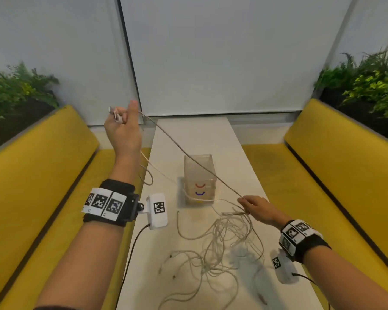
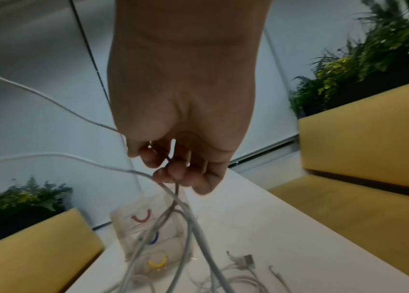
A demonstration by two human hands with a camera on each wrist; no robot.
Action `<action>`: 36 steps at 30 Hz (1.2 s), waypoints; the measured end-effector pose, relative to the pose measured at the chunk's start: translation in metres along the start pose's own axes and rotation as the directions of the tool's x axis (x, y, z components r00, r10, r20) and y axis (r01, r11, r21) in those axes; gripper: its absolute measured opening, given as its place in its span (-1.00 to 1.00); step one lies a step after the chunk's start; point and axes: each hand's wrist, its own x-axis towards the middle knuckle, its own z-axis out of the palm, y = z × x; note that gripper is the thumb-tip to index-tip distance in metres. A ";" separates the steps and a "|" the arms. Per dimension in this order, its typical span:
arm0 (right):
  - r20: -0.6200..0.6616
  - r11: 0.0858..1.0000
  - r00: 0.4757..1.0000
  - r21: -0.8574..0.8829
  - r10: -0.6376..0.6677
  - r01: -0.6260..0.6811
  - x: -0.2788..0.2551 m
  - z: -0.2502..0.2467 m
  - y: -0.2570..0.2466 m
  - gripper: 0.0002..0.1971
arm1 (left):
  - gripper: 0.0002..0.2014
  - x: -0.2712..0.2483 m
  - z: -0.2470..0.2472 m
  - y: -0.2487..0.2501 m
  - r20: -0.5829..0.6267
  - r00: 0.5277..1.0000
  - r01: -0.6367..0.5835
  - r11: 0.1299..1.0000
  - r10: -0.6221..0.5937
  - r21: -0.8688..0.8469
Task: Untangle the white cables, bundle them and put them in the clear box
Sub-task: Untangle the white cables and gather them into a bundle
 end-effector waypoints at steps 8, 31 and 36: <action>0.014 0.995 0.995 0.011 0.097 -0.097 -0.007 -0.001 0.004 -0.50 | -0.60 -0.002 -0.004 -0.004 0.029 0.995 0.095 0.989 -0.099 0.110; 0.714 1.000 0.700 -0.020 0.009 0.008 0.015 0.147 -0.112 -0.72 | -0.78 -0.037 -0.006 -0.033 0.530 0.702 0.323 0.876 -0.475 0.358; 0.559 0.881 0.820 -0.317 -0.126 0.352 0.038 0.228 -0.092 -0.59 | -0.67 -0.039 -0.029 -0.045 0.562 0.652 0.382 0.861 -0.509 0.337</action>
